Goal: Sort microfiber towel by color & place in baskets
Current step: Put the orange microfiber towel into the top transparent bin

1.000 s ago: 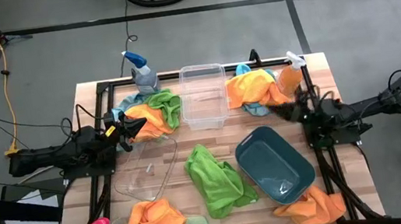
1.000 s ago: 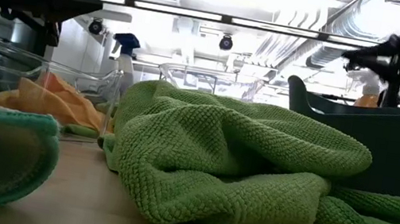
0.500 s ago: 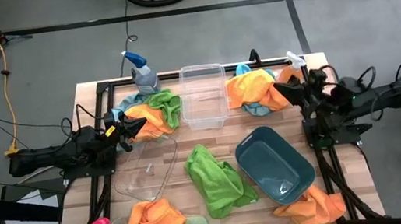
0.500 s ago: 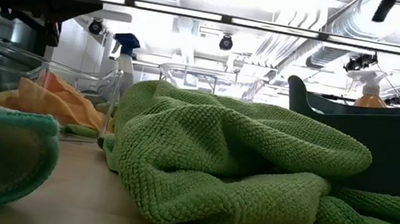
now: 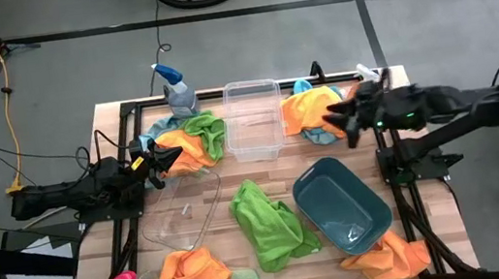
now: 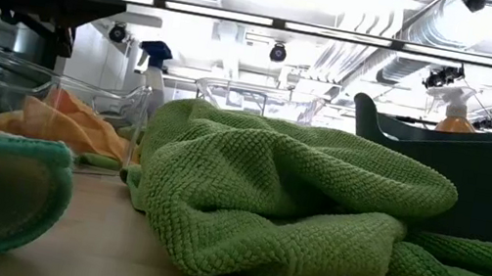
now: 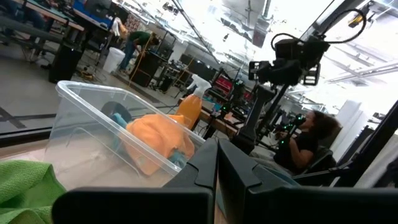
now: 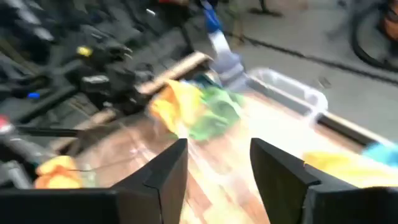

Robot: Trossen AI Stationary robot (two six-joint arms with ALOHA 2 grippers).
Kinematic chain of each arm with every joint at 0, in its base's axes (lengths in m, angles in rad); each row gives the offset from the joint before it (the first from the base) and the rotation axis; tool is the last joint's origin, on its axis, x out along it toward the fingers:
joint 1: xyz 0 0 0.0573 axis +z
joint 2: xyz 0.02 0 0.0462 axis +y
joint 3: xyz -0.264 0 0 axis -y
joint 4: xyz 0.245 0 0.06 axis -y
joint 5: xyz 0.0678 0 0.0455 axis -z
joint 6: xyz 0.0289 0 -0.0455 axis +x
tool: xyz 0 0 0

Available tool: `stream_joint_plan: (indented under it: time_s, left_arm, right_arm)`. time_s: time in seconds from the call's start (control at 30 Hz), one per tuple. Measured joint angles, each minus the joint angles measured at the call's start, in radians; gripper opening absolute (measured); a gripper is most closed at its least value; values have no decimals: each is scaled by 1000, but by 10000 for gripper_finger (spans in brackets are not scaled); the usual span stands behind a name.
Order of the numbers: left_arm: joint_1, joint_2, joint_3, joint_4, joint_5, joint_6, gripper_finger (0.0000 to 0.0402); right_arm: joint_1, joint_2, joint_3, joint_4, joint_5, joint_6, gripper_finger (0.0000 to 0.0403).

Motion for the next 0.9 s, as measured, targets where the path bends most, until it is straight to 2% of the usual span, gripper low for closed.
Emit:
stream_joint_plan:
  time_s: [0.13,0.3,0.5,0.7,0.9]
  left_arm:
    - [0,0,0,0,0,0,1]
    - [0,0,0,0,0,0,1]
    - [0,0,0,0,0,0,1]
    - [0,0,0,0,0,0,1]
    - [0,0,0,0,0,0,1]
  right_arm:
    - [-61,117,45,-86,63,235,178]
    - [-175,262,93,-298,62,486,178]
    - [-260,397,49,-512,90,793,178]
    - [-322,447,-87,-448,84,986,178]
    - [-425,449,-203,-242,82,1013,178]
